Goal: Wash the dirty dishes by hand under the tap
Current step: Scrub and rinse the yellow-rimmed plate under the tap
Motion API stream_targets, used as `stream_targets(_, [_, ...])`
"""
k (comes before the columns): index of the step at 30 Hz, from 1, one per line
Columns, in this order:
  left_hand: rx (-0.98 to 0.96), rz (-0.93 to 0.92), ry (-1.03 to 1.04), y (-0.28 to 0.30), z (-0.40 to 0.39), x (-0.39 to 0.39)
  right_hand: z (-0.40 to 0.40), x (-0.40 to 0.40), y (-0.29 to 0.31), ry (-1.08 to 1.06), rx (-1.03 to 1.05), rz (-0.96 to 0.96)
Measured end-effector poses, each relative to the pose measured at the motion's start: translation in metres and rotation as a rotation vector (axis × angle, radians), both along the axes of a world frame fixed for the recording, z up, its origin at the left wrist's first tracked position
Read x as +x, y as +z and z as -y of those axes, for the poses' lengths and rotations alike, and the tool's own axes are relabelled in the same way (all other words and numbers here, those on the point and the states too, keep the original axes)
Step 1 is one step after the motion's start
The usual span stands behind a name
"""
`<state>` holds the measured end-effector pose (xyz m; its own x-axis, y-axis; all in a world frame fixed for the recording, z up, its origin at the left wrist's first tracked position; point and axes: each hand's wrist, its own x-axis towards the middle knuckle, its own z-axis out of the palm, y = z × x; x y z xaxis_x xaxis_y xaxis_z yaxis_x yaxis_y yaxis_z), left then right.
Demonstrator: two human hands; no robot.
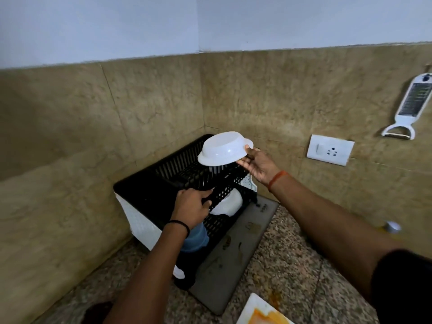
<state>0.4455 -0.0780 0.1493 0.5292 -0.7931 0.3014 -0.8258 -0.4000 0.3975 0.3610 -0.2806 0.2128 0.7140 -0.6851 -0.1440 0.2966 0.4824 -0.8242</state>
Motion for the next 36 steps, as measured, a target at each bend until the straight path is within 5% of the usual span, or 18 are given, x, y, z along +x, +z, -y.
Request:
stream_targets(18, [-0.132,-0.052,-0.041,-0.008,0.002,0.013,0.033,0.14,-0.015,-0.048,-0.089,-0.251])
stream_targets(23, [-0.131,-0.084,-0.05,-0.007,0.004,0.013,0.048,0.123,-0.03,0.016,-0.253,-0.516])
stream_targets(28, [-0.148,-0.078,-0.015,-0.006,0.004,0.008,0.037,0.105,-0.029,0.061,-0.337,-0.572])
stream_targets(33, [-0.197,-0.103,-0.002,-0.001,0.003,-0.001,-0.003,0.054,-0.024,0.003,-0.507,-0.458])
stream_targets(36, [-0.247,0.057,-0.018,0.0,0.0,-0.013,-0.025,0.006,-0.036,0.004,-0.636,-0.389])
